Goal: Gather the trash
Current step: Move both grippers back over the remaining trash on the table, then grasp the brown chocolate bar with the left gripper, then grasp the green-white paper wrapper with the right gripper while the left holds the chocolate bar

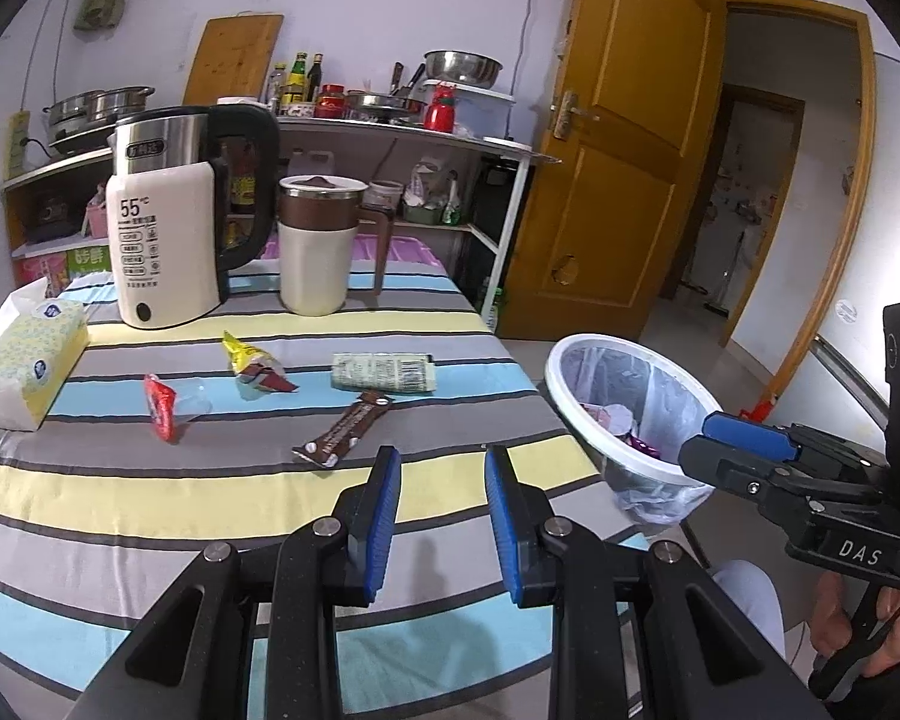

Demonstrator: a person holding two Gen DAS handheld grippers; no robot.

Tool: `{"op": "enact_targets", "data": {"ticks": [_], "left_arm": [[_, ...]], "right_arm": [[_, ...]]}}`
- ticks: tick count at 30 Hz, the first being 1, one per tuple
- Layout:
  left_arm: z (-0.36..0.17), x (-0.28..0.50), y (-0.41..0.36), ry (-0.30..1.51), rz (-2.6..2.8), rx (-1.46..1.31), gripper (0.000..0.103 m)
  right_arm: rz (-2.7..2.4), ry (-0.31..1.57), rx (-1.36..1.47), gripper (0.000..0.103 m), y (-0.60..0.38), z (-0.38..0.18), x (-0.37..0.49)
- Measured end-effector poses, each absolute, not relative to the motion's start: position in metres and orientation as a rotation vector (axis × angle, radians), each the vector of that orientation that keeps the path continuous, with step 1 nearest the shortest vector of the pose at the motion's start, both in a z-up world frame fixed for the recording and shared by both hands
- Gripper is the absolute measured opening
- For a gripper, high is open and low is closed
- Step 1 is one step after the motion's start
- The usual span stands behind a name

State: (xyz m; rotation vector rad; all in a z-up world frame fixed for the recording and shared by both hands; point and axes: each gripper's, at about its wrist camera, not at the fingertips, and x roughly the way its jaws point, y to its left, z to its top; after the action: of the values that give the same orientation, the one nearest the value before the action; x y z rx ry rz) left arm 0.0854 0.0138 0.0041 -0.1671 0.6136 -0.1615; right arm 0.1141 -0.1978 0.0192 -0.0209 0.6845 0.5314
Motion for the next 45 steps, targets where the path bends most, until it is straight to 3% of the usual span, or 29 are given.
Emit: {"op": "enact_targets", "data": {"ticks": [17, 22, 34, 39, 45], "left_arm": [[-0.018, 0.115, 0.048, 0.666, -0.066, -0.167, 0.029], [-0.027, 0.138, 0.05, 0.692, -0.08, -0.138, 0.04], [-0.056, 0.198, 0.034, 0.826, -0.081, -0.027, 0.041], [-0.065, 0.206, 0.03, 0.884, -0.092, -0.014, 0.023], [-0.061, 0.197, 0.038, 0.866, -0.079, -0.048, 0.021]], "right_arm": [[0.576, 0.716, -0.044, 0.05, -0.172, 0.005, 0.147], [0.588, 0.734, -0.042, 0.05, -0.165, 0.0, 0.166], [0.619, 0.765, -0.075, 0.05, -0.146, -0.011, 0.207], [0.64, 0.777, -0.102, 0.05, -0.135, -0.015, 0.223], [0.667, 0.794, -0.134, 0.05, -0.119, -0.019, 0.246]]}}
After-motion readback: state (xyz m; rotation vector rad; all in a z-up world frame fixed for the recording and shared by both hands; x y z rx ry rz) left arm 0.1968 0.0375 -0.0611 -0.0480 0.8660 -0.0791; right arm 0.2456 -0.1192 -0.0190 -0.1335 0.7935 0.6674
